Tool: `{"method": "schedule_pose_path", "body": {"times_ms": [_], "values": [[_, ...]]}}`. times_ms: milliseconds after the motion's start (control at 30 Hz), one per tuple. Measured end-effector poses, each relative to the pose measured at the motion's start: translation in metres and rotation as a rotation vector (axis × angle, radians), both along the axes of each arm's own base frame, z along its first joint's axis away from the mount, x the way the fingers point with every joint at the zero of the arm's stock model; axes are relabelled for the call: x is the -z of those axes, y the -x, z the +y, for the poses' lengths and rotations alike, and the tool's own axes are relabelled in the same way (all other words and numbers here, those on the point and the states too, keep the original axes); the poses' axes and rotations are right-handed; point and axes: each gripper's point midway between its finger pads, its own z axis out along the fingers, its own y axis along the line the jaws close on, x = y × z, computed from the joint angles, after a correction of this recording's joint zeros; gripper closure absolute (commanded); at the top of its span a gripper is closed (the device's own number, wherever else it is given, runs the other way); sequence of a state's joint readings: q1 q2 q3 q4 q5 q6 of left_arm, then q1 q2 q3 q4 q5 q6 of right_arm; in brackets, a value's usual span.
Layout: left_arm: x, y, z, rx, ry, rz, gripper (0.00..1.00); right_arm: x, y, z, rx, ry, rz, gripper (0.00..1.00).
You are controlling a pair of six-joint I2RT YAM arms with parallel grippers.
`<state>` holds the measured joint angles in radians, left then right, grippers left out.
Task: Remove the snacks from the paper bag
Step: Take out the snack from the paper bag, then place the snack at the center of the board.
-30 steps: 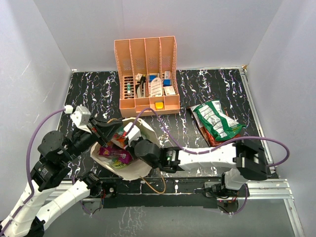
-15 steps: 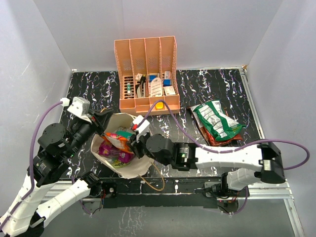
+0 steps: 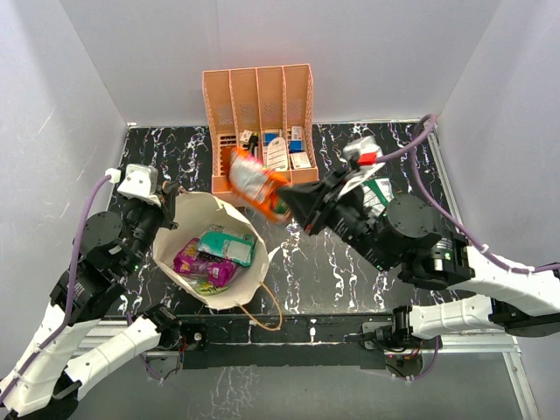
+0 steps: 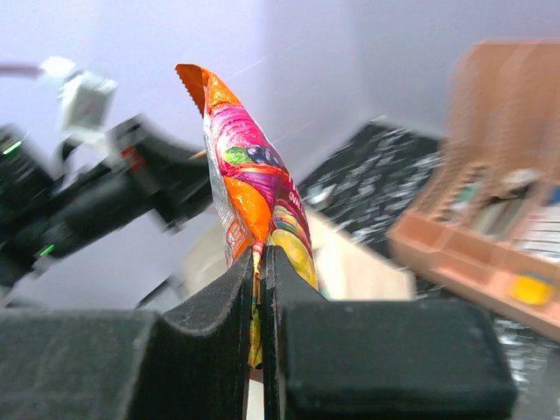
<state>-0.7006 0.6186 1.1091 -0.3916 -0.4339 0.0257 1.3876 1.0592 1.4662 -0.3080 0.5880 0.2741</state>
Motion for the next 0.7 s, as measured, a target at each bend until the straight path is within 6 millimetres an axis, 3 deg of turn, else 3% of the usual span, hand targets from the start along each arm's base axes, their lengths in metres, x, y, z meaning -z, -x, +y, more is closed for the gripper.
{"method": "schedule_pose_path", "body": {"times_ms": [133, 233, 300, 400, 567, 700], "values": [[-0.009, -0.008, 0.010, -0.053, -0.109, -0.027, 1.00, 0.011, -0.050, -0.038, 0.323, 0.108, -0.020, 0.93], [-0.009, -0.013, 0.018, -0.097, -0.202, -0.036, 1.00, 0.040, -0.113, -0.071, 0.556, 0.241, 0.007, 0.93], [-0.009, -0.017, 0.023, -0.123, -0.265, -0.044, 1.00, 0.074, -0.157, -0.093, 0.675, 0.349, 0.056, 0.93], [-0.019, -0.023, 0.027, -0.149, -0.342, -0.066, 1.00, 0.131, -0.202, -0.127, 0.760, 0.471, 0.168, 0.93], [-0.034, -0.031, 0.029, -0.167, -0.455, -0.104, 1.00, 0.201, -0.235, -0.182, 0.859, 0.452, 0.348, 0.93], [-0.037, -0.036, 0.024, -0.144, -0.514, -0.115, 1.00, 0.242, -0.244, -0.205, 0.905, 0.302, 0.448, 0.93]]}}
